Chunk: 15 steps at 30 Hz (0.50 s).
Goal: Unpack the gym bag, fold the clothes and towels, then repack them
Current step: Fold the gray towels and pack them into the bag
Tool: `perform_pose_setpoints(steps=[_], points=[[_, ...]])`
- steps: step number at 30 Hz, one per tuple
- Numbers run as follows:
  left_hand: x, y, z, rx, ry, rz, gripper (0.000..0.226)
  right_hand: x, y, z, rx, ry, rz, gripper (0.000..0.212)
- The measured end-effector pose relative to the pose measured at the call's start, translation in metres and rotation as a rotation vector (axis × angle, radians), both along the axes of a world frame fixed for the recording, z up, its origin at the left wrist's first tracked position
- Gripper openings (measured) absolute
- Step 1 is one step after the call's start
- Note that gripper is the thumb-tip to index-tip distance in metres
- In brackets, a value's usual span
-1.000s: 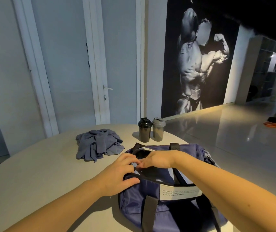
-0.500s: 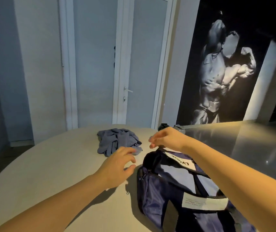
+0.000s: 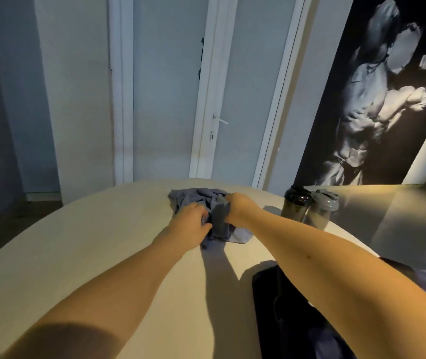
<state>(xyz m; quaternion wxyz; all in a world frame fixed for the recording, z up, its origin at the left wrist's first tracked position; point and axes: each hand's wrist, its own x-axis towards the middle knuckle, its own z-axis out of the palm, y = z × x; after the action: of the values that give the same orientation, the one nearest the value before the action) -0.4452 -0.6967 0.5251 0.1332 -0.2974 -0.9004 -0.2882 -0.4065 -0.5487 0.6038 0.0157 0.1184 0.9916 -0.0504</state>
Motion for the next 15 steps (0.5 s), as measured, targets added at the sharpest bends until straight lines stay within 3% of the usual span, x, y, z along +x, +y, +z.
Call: perform_pose_setpoints(steps=[3, 7, 11, 13, 15], points=[[-0.023, 0.026, -0.006, -0.025, -0.010, -0.005, 0.017, -0.029, 0.003, -0.009, 0.048, -0.111, 0.027, 0.026], [-0.043, 0.041, -0.018, -0.018, -0.030, 0.002, 0.015, -0.050, 0.026, -0.026, 0.047, 0.002, -0.073, 0.026], [-0.049, 0.042, -0.018, 0.079, -0.040, 0.042, 0.024, -0.051, 0.035, 0.001, -0.104, 0.057, -0.173, 0.025], [-0.049, 0.041, -0.012, 0.121, -0.040, 0.049, 0.029, -0.049, 0.040, 0.020, -0.211, 0.305, -0.225, 0.021], [-0.043, 0.039, 0.002, 0.176, -0.051, 0.052, 0.046, -0.044, 0.041, 0.039, -0.518, 0.637, -0.214, 0.027]])
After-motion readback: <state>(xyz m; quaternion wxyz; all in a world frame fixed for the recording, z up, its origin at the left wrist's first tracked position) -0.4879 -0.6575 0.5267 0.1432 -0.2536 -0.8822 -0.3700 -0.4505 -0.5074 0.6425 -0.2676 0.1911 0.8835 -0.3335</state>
